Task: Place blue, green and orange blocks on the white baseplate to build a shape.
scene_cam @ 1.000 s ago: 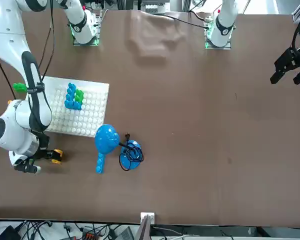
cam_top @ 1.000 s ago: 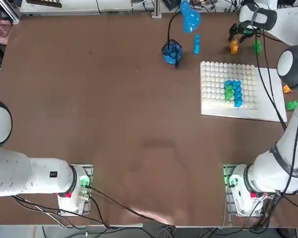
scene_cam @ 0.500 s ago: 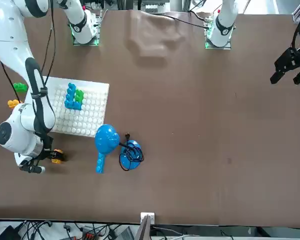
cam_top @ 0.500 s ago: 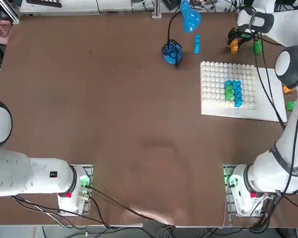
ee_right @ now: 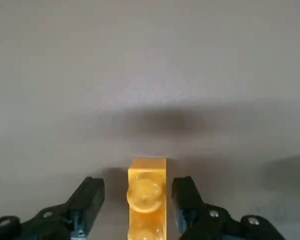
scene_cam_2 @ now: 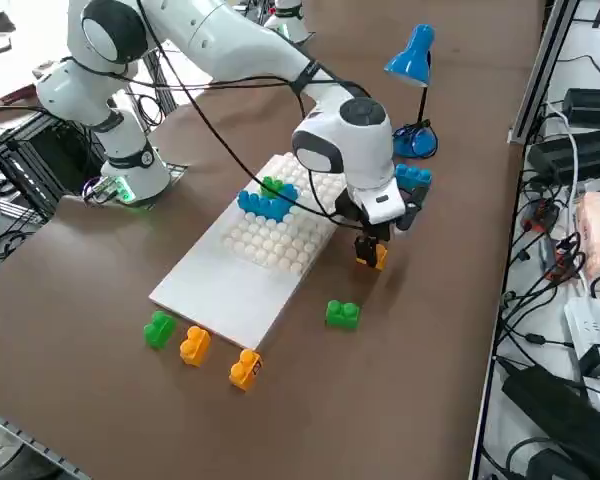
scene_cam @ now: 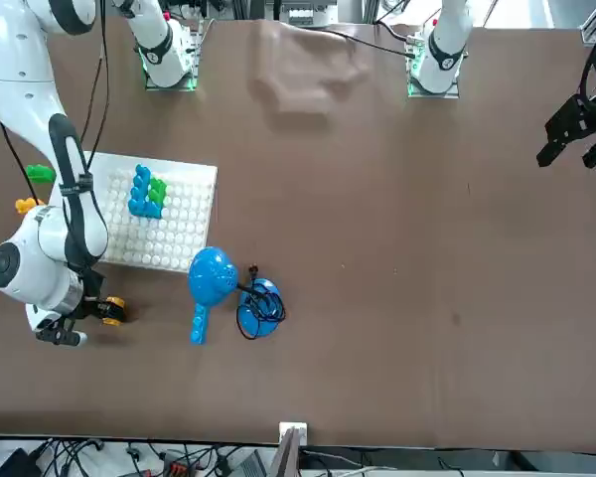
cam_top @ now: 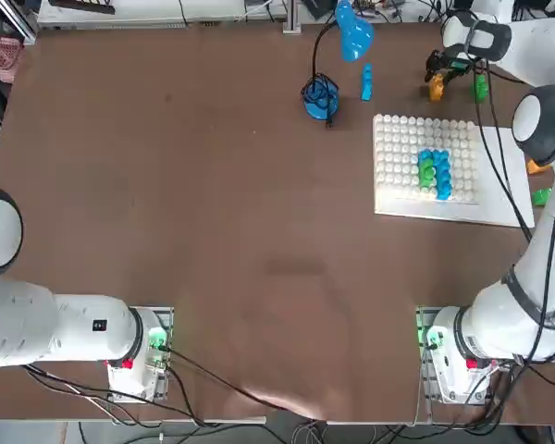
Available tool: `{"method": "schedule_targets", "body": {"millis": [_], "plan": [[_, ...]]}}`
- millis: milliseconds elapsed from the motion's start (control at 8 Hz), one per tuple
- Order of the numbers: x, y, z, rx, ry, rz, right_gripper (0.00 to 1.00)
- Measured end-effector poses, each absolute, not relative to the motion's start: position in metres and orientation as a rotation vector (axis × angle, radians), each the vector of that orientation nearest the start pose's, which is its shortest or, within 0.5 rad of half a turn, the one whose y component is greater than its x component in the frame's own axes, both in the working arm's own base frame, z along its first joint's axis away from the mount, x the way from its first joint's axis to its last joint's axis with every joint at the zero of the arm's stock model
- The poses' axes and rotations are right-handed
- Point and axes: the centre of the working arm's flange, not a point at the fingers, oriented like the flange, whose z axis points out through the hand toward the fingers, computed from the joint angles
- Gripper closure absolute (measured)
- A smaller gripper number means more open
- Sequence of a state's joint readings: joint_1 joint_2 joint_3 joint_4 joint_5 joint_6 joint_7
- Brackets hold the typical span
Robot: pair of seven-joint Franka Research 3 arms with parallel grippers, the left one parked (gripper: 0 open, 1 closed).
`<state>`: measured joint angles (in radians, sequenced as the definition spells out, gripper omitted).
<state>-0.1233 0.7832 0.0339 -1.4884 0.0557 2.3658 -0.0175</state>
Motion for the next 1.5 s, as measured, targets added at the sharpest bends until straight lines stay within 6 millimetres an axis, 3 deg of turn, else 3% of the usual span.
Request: {"method": "schedule_targets", "body": {"millis": [375, 625, 1125, 1250, 1500], "plan": [[0.7225, -0.069, 0.2162, -3.085, 0.172, -0.15, 0.32], [0.7224, -0.0691, 0.216, -3.086, 0.17, -0.148, 0.47], [0.7214, -0.069, 0.2116, -3.087, 0.169, -0.135, 0.55], [0.7217, -0.069, 0.2125, -3.088, 0.168, -0.137, 0.63], [0.7214, -0.0689, 0.2127, -3.097, 0.154, -0.12, 0.63]]}}
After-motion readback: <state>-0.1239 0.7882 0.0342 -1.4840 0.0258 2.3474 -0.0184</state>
